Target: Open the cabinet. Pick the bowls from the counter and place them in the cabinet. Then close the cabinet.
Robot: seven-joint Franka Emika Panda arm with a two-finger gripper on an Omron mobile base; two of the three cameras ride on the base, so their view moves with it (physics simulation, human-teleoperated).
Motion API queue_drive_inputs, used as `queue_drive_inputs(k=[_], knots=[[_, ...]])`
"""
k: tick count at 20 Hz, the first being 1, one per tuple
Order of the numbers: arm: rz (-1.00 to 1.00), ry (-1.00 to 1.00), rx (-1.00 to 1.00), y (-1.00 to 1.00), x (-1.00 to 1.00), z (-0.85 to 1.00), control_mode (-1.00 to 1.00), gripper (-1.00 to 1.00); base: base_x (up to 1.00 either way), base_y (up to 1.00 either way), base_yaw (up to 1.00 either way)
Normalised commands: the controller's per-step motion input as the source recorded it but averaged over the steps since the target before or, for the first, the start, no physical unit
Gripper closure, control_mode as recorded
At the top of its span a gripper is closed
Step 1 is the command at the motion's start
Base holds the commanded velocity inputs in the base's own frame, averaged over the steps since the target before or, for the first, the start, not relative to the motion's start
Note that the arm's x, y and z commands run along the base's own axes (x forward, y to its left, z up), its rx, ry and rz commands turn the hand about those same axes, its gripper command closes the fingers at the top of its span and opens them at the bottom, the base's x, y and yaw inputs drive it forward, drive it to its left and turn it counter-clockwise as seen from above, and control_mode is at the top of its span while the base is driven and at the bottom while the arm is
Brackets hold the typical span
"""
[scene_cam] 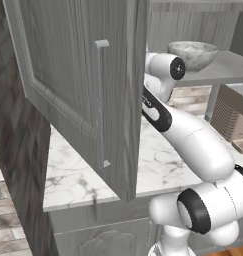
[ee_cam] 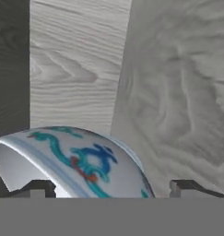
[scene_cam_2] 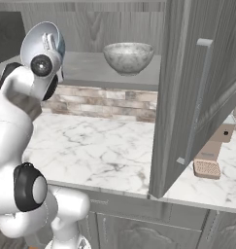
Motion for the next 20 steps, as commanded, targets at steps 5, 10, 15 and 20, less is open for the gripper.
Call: queue_drive_inputs(k=[5, 10, 15, 20], knots=[[0.00, 0.21, 0.00, 0.45, 0.94, -0.13, -1.00, -1.00, 0.00, 0.00, 0.00], [-0.02, 0.09, 0.00, 0.48, 0.97, 0.00, -1.00, -1.00, 0.00, 0.00, 0.00], [-0.13, 0.00, 0.06, 0.27, 0.77, -0.11, -1.00, -1.00, 0.00, 0.00, 0.00], [-0.29, -0.05, 0.11, 0.01, 0.49, -0.32, -1.00, -1.00, 0.00, 0.00, 0.00]])
